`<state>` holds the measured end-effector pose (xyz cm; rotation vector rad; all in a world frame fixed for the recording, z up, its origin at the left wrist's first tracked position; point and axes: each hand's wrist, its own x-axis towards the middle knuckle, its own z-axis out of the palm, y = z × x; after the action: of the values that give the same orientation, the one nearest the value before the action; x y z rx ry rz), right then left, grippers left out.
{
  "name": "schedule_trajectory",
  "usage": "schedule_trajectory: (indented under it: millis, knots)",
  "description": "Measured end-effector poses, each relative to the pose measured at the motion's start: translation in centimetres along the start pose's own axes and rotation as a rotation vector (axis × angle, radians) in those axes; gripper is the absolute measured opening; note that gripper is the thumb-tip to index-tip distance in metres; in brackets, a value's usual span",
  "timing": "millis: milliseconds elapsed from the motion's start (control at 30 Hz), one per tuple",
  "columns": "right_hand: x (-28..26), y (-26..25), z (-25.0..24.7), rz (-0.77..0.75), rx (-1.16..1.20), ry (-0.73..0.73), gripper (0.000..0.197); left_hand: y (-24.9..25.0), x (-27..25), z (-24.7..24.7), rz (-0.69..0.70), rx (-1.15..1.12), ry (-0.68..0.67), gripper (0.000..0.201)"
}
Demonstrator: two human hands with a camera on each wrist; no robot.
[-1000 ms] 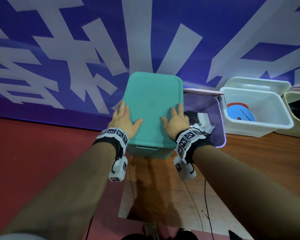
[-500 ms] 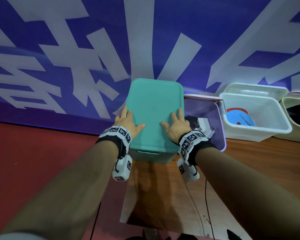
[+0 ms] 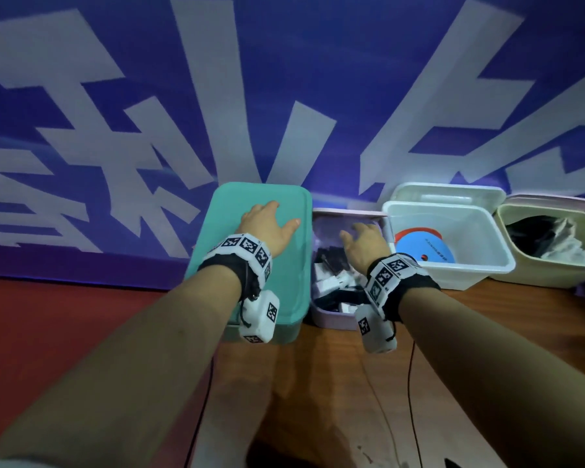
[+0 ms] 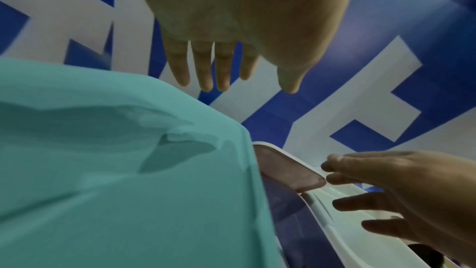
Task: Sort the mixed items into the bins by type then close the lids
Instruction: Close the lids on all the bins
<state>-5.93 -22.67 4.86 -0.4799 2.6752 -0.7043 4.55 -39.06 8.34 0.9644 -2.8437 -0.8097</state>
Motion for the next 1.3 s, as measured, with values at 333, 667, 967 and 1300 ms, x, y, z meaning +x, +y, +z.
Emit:
schedule_trajectory:
  millis: [333, 667, 967, 1300]
  knots:
    - [4.6, 7.3, -5.5, -0.020, 0.090, 0.012, 0.051, 8.8, 3.1, 6.9, -0.018, -0.130, -0.057, 0.066]
    - [9.5, 8.8, -5.5, -0.140, 0.111, -0.108, 0.053, 10.7, 7.4, 11.2, -0.122, -0.140, -0.076, 0.062]
    - [12.1, 8.2, -4.3, -0.149, 0.193, -0.069, 0.035, 11.1, 9.5, 12.4, -0.149, -0.185, 0.058, 0.043]
    - [9.6, 6.8, -4.9, -0.156, 0.199, -0.029, 0.039, 11.4, 7.5, 11.3, -0.122, -0.210, 0.137, 0.040]
